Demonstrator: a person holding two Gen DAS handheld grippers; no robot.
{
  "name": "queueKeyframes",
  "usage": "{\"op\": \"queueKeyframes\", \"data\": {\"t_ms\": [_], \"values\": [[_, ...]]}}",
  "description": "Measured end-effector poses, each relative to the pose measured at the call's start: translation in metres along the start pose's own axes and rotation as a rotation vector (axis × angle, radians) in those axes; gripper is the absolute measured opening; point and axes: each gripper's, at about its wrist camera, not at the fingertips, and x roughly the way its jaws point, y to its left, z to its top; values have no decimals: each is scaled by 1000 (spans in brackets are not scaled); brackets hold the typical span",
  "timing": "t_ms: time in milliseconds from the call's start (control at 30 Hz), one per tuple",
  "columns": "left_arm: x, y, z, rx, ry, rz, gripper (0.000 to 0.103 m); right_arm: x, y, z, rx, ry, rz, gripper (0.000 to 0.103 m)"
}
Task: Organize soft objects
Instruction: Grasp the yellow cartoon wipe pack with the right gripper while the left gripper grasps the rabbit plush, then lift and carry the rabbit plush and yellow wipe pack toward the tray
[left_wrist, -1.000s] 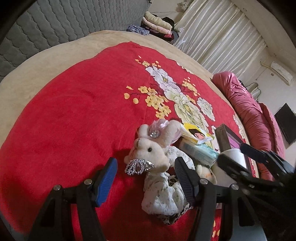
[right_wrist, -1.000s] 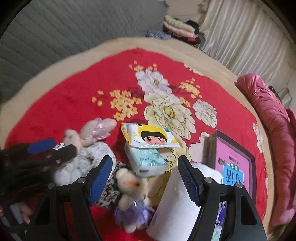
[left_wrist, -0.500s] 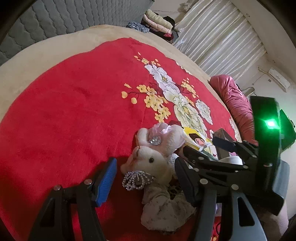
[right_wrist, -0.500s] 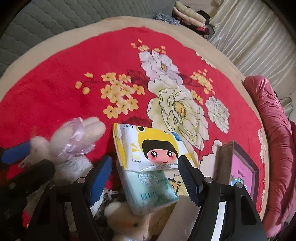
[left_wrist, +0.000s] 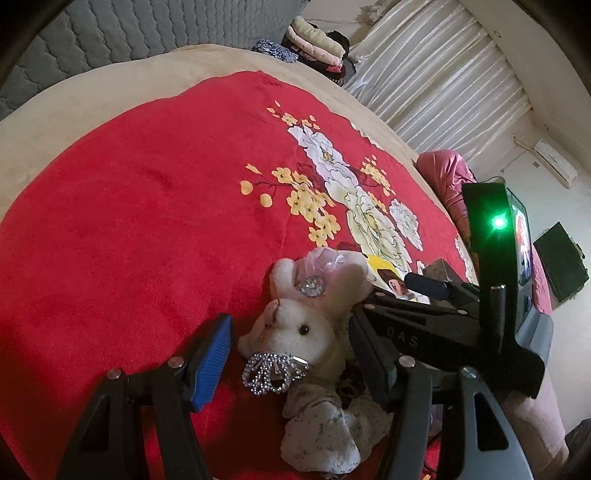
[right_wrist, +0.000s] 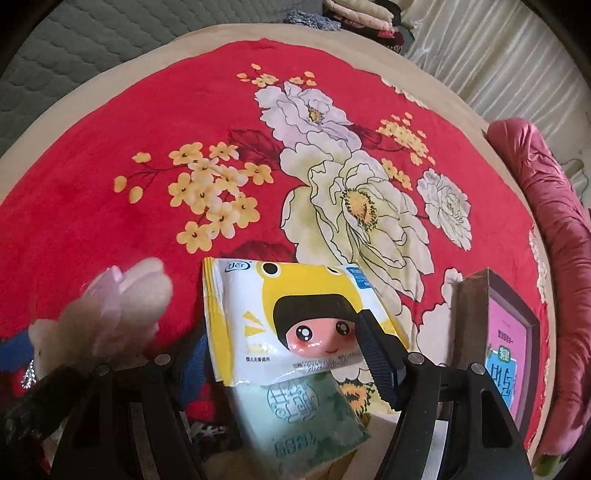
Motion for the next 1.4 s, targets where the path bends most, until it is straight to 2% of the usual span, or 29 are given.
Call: {"op": "queueKeyframes", "data": {"t_ms": [67,133,200,267,467,667,767,867,1400], "values": [[1,1,0,0,4,1,64,2,1,1,-10,2,-1,72],[2,1,1,0,4,3,64,2,2,2,-26,-8,-6,61],[2,0,0,2,6,2,64,0,4,3,-41,-27,-3,45],[4,1,0,3,9,1,64,-2,8,5,-68,-48,-4,38],[8,5,1,-20,18,-19,64,-11,3,5,-34,-99,29,24],[9,8,2,-29,6,-38,64,-29,-10,-1,32,-144,59,22],[10,11,2,-42,11,-71,54,-36,-12,-7,55,-154,74,22],[12,11,2,-45,21,-84,50,-43,-14,-15,82,-166,87,22],[9,11,5,-46,13,-105,43,-75,-16,-40,143,-213,122,20]]}}
